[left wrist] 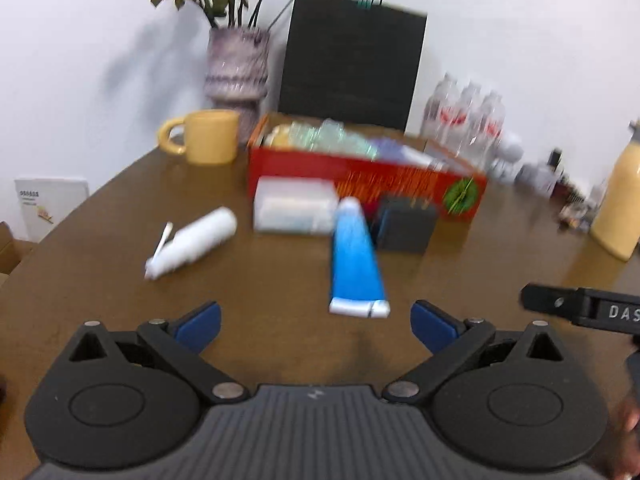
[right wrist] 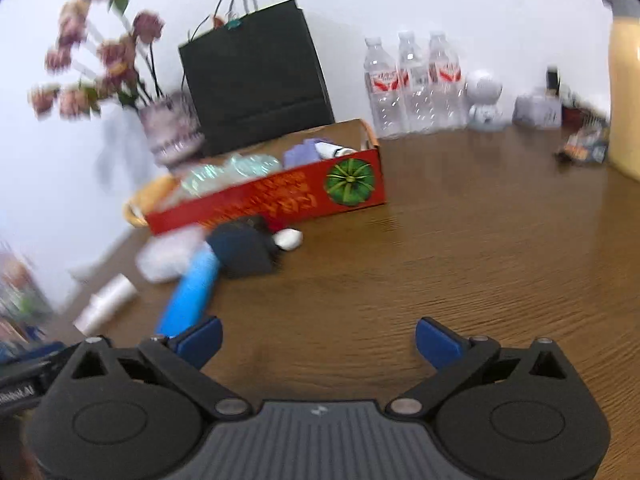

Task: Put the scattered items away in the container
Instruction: 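Withdraw both tools from the box back over the table items, then grasp the blue toothpaste tube with the left tool while the right tool grasps the black charger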

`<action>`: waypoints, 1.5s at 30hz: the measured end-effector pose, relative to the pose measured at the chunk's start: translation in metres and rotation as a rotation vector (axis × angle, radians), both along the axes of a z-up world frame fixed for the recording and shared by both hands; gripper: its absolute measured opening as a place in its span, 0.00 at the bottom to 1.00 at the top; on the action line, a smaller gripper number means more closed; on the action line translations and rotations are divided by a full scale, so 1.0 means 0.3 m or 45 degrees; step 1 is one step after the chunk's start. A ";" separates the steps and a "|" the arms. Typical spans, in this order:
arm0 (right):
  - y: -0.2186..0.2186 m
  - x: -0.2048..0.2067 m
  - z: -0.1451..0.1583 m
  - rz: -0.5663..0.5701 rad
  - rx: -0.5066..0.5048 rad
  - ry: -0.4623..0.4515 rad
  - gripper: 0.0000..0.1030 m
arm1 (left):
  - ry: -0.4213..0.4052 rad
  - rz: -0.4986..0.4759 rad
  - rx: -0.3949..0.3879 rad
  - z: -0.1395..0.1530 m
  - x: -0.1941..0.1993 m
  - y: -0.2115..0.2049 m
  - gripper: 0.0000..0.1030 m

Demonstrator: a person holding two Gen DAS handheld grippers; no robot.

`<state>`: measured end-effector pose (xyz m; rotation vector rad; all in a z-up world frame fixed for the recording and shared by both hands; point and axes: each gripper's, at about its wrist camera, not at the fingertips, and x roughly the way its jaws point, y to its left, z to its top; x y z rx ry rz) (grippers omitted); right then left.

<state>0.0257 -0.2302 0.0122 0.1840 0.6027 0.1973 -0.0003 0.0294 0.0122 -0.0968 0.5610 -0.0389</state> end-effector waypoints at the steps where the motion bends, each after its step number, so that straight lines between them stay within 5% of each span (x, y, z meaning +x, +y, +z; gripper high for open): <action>1: 0.008 -0.004 -0.012 0.005 -0.025 -0.007 1.00 | 0.006 -0.002 0.013 -0.012 0.001 -0.004 1.00; 13: 0.121 -0.013 -0.075 0.072 -0.297 0.025 1.00 | 0.153 -0.033 0.106 -0.087 0.033 -0.045 1.00; 35: 0.131 0.001 -0.091 0.091 -0.280 0.083 1.00 | 0.163 0.016 0.156 -0.085 0.037 -0.077 1.00; 38: 0.123 0.002 -0.090 0.071 -0.272 0.084 1.00 | 0.123 -0.062 0.158 -0.066 0.085 -0.082 1.00; 42: 0.120 0.005 -0.091 0.053 -0.276 0.087 1.00 | 0.092 -0.105 0.016 0.005 0.215 -0.066 1.00; 45: 0.125 0.009 -0.091 0.068 -0.281 0.086 1.00 | 0.109 -0.142 0.035 0.014 0.336 -0.104 1.00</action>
